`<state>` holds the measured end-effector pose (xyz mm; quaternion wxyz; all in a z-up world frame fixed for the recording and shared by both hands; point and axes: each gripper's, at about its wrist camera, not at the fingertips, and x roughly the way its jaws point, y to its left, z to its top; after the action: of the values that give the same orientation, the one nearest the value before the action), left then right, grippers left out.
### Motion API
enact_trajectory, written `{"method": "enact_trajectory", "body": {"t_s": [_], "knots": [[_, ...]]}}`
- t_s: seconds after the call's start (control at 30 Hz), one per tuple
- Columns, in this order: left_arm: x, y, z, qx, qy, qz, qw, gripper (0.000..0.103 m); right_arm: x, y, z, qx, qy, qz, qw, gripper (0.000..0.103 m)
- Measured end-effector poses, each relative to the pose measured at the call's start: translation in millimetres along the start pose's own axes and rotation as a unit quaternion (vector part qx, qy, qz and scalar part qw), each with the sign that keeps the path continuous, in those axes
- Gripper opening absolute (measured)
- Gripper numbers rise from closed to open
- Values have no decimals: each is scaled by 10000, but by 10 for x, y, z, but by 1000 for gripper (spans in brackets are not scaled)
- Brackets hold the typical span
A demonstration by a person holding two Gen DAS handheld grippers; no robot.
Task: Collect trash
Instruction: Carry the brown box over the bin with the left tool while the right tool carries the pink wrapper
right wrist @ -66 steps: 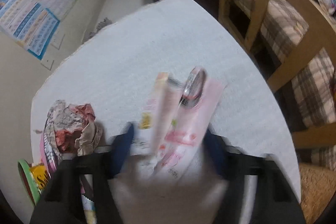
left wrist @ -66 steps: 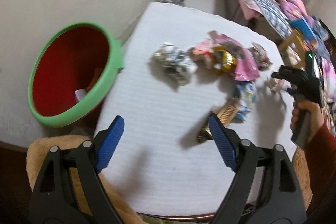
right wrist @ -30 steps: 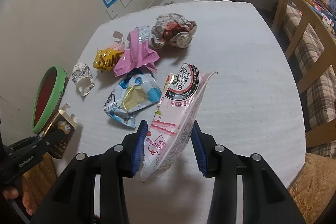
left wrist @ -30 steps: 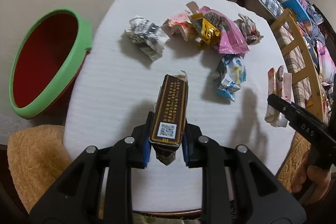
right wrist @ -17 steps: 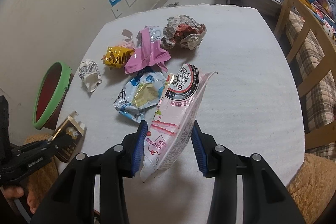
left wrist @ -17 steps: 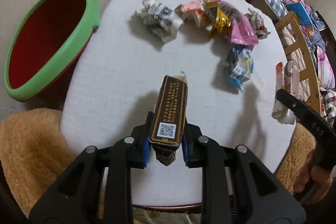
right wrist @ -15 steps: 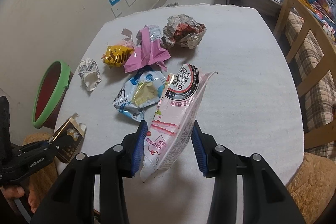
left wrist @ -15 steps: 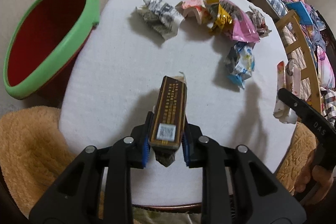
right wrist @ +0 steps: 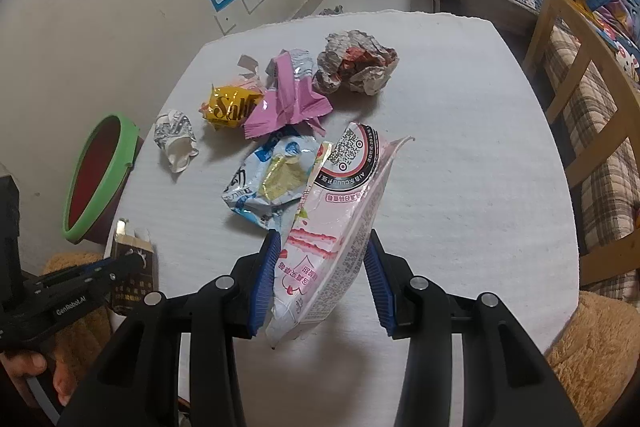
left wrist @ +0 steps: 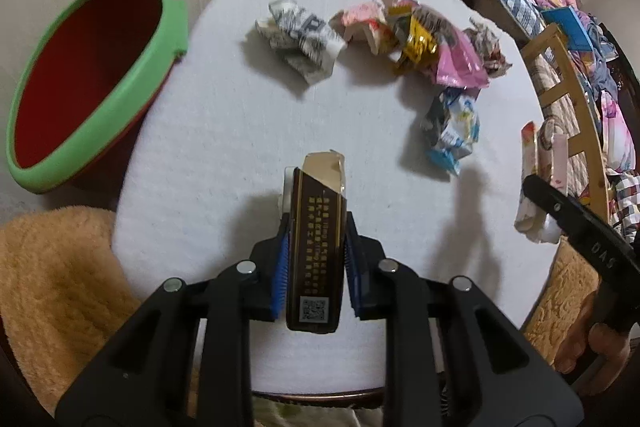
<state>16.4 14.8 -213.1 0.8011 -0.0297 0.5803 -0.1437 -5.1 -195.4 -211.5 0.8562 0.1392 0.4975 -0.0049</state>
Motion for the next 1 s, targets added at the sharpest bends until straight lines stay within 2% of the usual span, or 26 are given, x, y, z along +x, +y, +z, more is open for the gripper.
{"method": "enact_trajectory", "body": {"t_s": [0.5, 1.0], "knots": [[-328, -1, 129, 98, -473, 114, 9988, 23, -40, 240, 2, -356, -21, 107, 9993, 42], [-536, 196, 173, -168, -781, 251, 9965, 23, -81, 495, 33, -676, -42, 248, 9974, 42]]}}
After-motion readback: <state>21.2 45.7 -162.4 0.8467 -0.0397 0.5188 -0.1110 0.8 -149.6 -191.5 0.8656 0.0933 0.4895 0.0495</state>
